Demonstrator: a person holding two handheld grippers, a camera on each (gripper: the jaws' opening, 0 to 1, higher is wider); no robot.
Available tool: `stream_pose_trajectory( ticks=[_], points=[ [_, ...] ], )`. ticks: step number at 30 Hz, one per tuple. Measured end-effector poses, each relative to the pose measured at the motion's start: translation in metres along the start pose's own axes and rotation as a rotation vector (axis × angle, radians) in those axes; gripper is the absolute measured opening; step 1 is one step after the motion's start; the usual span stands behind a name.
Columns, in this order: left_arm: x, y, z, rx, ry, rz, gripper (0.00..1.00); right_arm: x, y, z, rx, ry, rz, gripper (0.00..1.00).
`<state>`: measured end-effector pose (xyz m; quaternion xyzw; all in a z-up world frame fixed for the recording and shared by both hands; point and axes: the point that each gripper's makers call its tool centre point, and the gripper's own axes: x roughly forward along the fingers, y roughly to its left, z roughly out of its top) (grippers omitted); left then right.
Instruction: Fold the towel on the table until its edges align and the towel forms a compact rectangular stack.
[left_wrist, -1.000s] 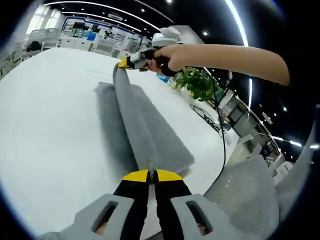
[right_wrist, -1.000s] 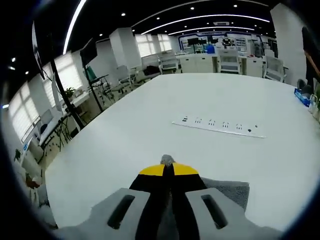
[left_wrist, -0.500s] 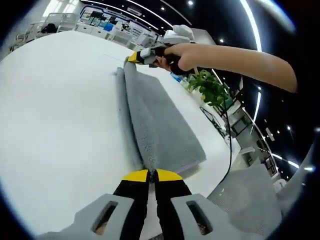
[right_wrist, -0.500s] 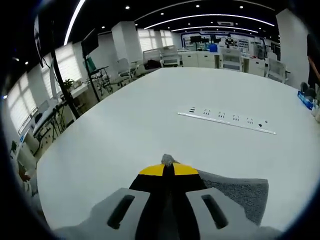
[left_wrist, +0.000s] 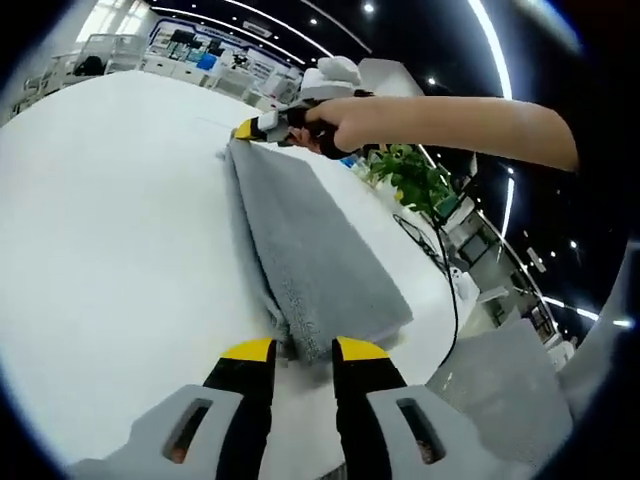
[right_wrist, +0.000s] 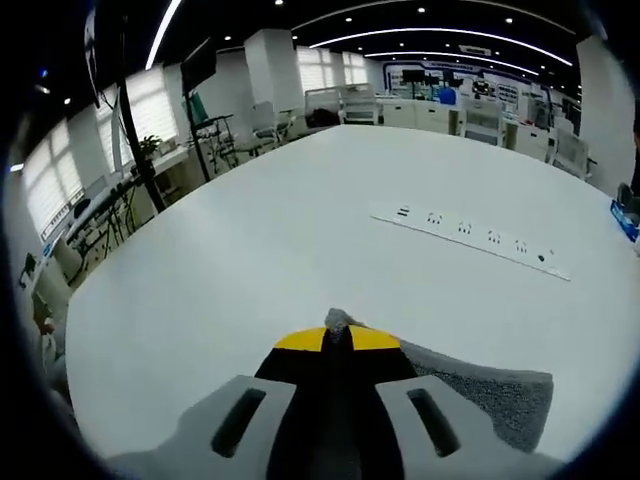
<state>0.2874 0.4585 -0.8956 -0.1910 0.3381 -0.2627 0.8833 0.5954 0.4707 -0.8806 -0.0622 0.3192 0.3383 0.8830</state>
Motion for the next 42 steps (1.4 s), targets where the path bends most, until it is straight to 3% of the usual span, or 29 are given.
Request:
stream_pose_trajectory(
  ticks=[10,13,25,42],
  points=[
    [0.007,0.015,0.025,0.038,-0.027,0.029,0.31,-0.009,-0.01,-0.001,-0.063,0.004,0.017,0.17],
    [0.011,0.02,0.03,0.051,-0.028,0.043,0.31,-0.014,-0.014,-0.006,-0.023,0.023,0.027,0.19],
    [0.028,0.029,0.042,0.135,0.028,0.056,0.3,-0.048,-0.05,-0.03,-0.008,0.04,-0.02,0.2],
    [0.067,0.047,0.081,0.216,0.061,0.068,0.25,-0.117,-0.072,-0.106,0.089,0.069,-0.116,0.19]
  ],
)
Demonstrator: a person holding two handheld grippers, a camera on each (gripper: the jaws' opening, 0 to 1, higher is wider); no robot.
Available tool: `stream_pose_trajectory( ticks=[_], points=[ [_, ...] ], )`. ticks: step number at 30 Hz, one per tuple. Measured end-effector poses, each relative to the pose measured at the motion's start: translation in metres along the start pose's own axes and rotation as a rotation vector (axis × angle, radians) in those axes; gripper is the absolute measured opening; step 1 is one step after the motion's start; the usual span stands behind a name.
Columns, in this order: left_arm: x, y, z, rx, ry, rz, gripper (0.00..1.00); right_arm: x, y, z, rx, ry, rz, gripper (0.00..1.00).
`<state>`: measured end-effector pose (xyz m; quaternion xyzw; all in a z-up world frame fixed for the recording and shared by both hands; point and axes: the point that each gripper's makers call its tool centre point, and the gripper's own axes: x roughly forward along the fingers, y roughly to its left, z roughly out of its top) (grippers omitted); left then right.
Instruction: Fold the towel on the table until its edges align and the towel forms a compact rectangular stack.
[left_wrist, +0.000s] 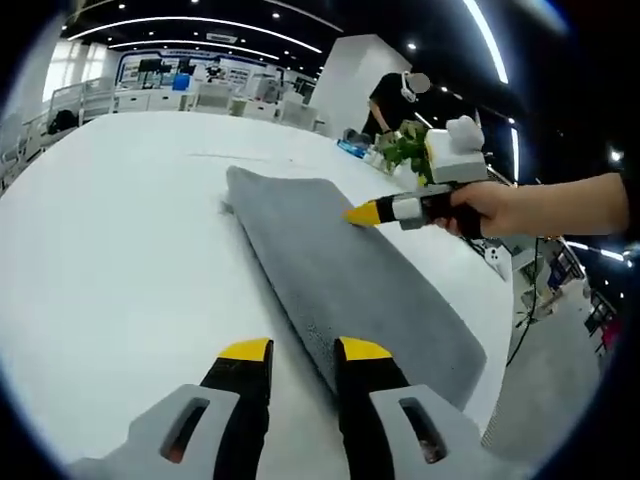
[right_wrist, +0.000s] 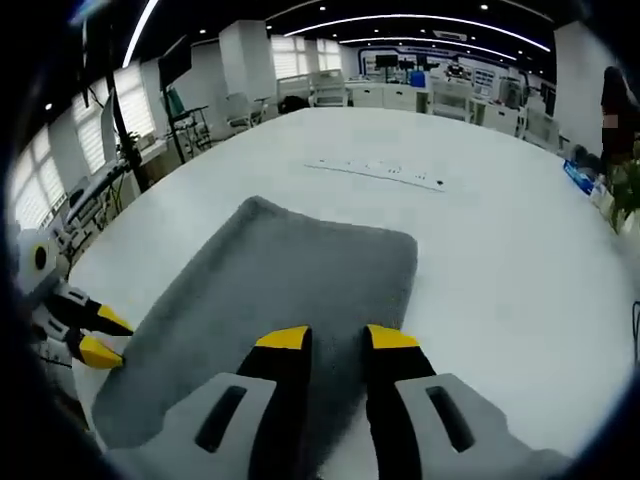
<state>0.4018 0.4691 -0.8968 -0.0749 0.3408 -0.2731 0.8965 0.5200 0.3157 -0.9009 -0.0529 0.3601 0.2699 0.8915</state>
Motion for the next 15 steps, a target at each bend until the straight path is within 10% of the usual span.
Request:
stream_pose_trajectory(
  ticks=[15],
  points=[
    [0.029,0.022,0.019,0.037,0.039,-0.013,0.22,-0.036,-0.003,-0.043,0.121,-0.01,-0.039,0.19]
  ],
)
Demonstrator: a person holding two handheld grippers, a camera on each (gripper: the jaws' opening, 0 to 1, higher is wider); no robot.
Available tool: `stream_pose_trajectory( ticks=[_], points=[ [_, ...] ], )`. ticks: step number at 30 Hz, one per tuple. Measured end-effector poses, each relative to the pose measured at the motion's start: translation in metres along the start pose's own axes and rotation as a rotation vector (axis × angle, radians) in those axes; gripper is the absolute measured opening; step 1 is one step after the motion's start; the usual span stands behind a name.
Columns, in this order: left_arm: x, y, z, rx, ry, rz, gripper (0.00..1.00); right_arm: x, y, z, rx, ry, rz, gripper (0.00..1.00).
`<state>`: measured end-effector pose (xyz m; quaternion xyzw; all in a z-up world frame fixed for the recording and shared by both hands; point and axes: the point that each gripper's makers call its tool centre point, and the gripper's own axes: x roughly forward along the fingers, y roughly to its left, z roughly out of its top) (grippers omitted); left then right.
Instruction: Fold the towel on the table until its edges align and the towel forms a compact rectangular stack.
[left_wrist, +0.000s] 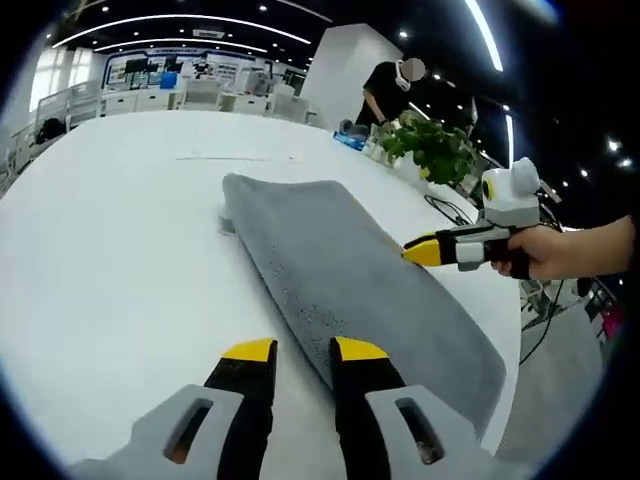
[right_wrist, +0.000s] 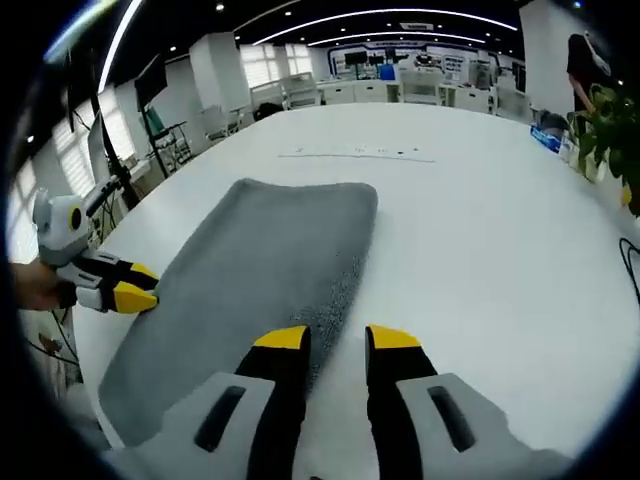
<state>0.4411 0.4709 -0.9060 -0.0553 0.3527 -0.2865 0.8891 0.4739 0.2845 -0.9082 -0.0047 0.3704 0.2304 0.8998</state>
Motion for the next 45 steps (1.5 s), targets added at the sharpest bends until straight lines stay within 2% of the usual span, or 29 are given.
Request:
stream_pose_trajectory(
  ticks=[2,3,4,8,13,15,17,21,23,25,26,28,29,30,34,40,45],
  points=[
    [0.002,0.006,-0.003,0.005,0.025,0.028,0.19,-0.001,-0.001,-0.007,0.001,0.012,-0.014,0.15],
    [0.002,0.006,-0.001,0.012,0.016,0.035,0.19,-0.001,-0.001,-0.012,-0.003,0.021,-0.019,0.15],
    [0.002,0.003,-0.001,0.015,0.017,0.026,0.19,-0.001,0.0,-0.01,0.004,-0.003,-0.015,0.14],
    [0.005,0.001,0.001,-0.004,0.019,0.024,0.17,0.003,0.005,-0.008,-0.001,-0.001,0.004,0.08],
    [0.003,0.002,0.01,-0.046,-0.014,0.02,0.17,0.001,0.003,-0.001,0.012,-0.008,0.015,0.09],
    [0.004,0.002,0.015,-0.068,-0.029,0.019,0.17,-0.001,0.007,0.006,0.063,-0.052,0.033,0.11],
    [0.006,0.0,0.017,-0.065,-0.031,0.013,0.17,-0.003,0.011,0.009,0.08,-0.066,0.053,0.14],
    [0.014,-0.001,0.012,-0.017,0.01,0.031,0.17,0.003,0.013,-0.003,0.045,-0.02,0.049,0.16],
    [0.014,-0.001,0.011,-0.016,0.015,0.04,0.15,0.005,0.011,-0.006,0.061,-0.022,0.04,0.17],
    [0.017,-0.001,0.007,-0.016,0.031,0.045,0.11,0.006,0.015,-0.006,0.084,-0.022,0.067,0.12],
    [0.017,0.0,0.007,-0.005,0.041,0.053,0.1,0.005,0.021,-0.006,0.082,-0.014,0.1,0.1],
    [0.018,0.0,0.007,0.062,0.063,0.059,0.09,0.005,0.018,-0.005,0.038,-0.009,0.102,0.08],
    [0.019,-0.002,0.007,0.068,0.068,0.063,0.09,0.005,0.018,-0.005,0.004,-0.01,0.114,0.07],
    [0.019,-0.003,0.007,0.065,0.07,0.065,0.09,0.005,0.019,-0.004,-0.03,-0.016,0.121,0.06],
    [0.019,-0.002,0.007,0.023,0.063,0.079,0.07,0.004,0.02,-0.005,-0.027,-0.019,0.115,0.05],
    [0.025,-0.011,0.007,0.02,0.066,0.072,0.07,0.001,0.01,-0.007,-0.061,0.003,0.126,0.04],
    [0.039,-0.031,0.01,0.085,0.06,0.066,0.07,-0.01,-0.009,-0.014,-0.043,-0.016,0.104,0.04]
  ],
)
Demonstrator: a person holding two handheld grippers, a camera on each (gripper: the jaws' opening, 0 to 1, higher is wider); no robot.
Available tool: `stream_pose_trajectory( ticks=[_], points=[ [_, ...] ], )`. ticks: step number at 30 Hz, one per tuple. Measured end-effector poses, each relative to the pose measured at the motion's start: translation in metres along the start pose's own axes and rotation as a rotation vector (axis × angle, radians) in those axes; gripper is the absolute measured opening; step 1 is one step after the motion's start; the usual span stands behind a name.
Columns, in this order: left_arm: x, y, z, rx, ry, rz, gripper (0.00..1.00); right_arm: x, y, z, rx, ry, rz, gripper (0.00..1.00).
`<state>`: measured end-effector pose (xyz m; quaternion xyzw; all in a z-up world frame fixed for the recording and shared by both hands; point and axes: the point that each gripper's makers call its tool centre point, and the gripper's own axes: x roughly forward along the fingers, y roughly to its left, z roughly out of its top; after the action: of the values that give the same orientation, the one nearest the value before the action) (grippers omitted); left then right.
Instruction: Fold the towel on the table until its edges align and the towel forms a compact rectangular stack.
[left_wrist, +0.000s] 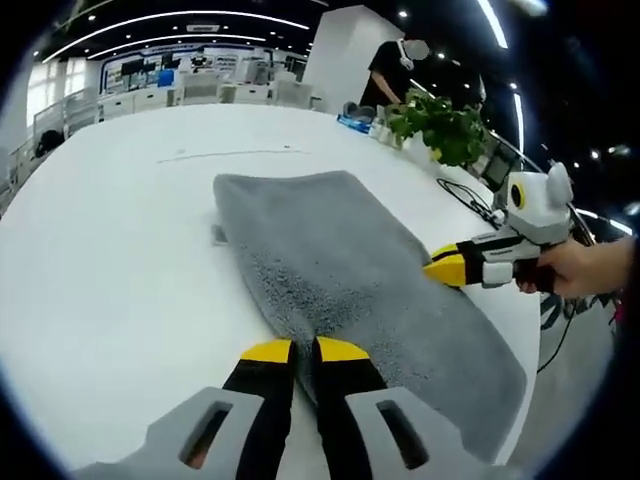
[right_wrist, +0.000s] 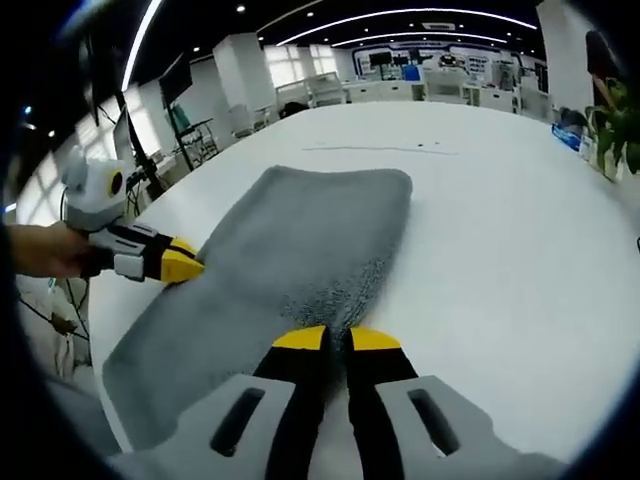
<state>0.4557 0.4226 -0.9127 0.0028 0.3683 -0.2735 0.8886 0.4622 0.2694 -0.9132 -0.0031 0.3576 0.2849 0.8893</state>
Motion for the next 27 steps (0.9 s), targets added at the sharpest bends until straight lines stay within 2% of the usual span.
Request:
stream_pose_trajectory(
  ticks=[5,7,8,11,18,19,22,24,27],
  points=[
    [0.011,-0.03,0.003,-0.001,-0.001,-0.039,0.07,-0.018,-0.025,-0.007,0.028,-0.005,-0.035,0.04],
    [0.016,-0.04,0.005,0.072,0.007,-0.043,0.07,-0.024,-0.034,-0.01,0.033,-0.006,-0.044,0.04],
    [0.017,-0.047,0.005,0.068,0.009,-0.041,0.07,-0.026,-0.036,-0.012,0.033,-0.009,-0.047,0.04],
    [0.02,-0.047,0.007,0.054,0.008,-0.036,0.07,-0.029,-0.04,-0.014,0.074,-0.038,-0.068,0.04],
    [0.019,-0.045,0.007,0.041,0.029,-0.058,0.07,-0.028,-0.037,-0.013,0.097,-0.072,-0.11,0.04],
    [0.019,-0.044,0.007,0.027,0.033,-0.059,0.08,-0.028,-0.038,-0.013,0.125,-0.072,-0.11,0.04],
    [0.018,-0.044,0.007,0.018,0.041,-0.069,0.08,-0.028,-0.039,-0.011,0.13,-0.054,-0.104,0.05],
    [0.017,-0.041,0.008,0.038,0.04,-0.051,0.11,-0.027,-0.039,-0.01,0.161,-0.04,-0.115,0.06],
    [0.011,-0.039,0.011,0.074,0.026,-0.011,0.21,-0.029,-0.037,-0.008,0.126,-0.033,-0.127,0.07]
  ],
)
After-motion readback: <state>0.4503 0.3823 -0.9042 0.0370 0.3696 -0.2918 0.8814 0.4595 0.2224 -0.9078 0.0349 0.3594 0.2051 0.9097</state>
